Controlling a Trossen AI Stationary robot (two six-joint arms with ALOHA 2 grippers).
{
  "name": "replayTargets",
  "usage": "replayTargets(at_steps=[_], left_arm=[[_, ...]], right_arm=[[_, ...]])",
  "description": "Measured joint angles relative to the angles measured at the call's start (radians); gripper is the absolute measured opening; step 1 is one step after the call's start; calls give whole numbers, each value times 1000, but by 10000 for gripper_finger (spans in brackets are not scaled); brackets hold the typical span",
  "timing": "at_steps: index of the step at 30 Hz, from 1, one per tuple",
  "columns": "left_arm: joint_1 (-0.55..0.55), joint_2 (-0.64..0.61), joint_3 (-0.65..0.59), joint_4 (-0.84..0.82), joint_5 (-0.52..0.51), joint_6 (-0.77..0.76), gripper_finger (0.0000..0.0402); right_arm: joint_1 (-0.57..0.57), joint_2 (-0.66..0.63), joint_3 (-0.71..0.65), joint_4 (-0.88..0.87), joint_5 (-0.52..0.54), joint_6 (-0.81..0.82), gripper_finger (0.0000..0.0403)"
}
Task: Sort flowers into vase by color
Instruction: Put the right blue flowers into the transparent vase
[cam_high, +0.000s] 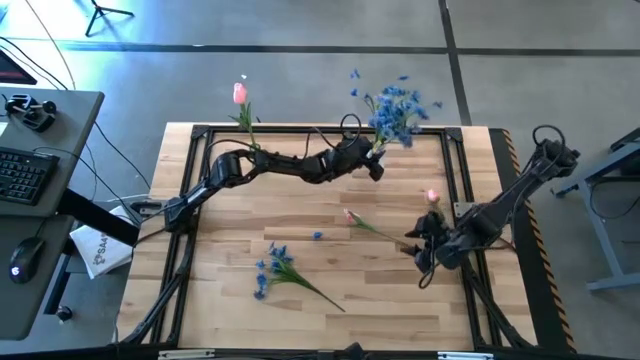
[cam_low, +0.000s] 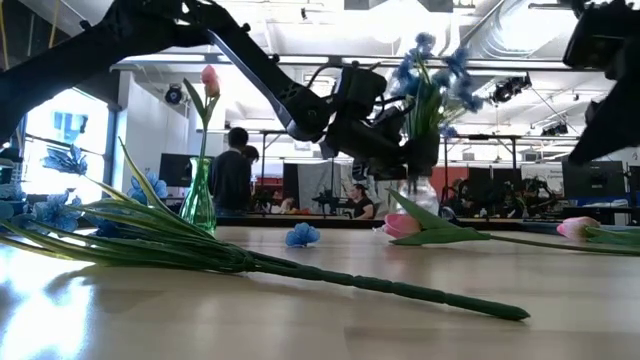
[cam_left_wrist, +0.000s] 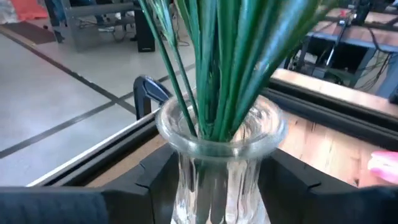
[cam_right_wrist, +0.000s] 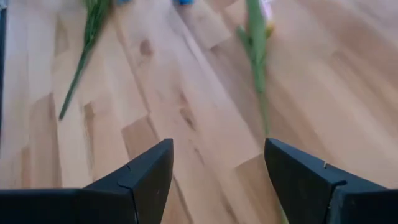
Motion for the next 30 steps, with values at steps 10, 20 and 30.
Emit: replayTargets(at_steps=[10,20,30], left_arm=[[-4,0,1,-26,41,63,236],[-7,-89,1,-239,88,178,270],[-55,-224,1,-568,-117,246,271]], right_arm=[[24,64,-33,99,14,0,248],[24,64,-33,97,43,-17,248],[23,63,-33,78,52,-18,248]])
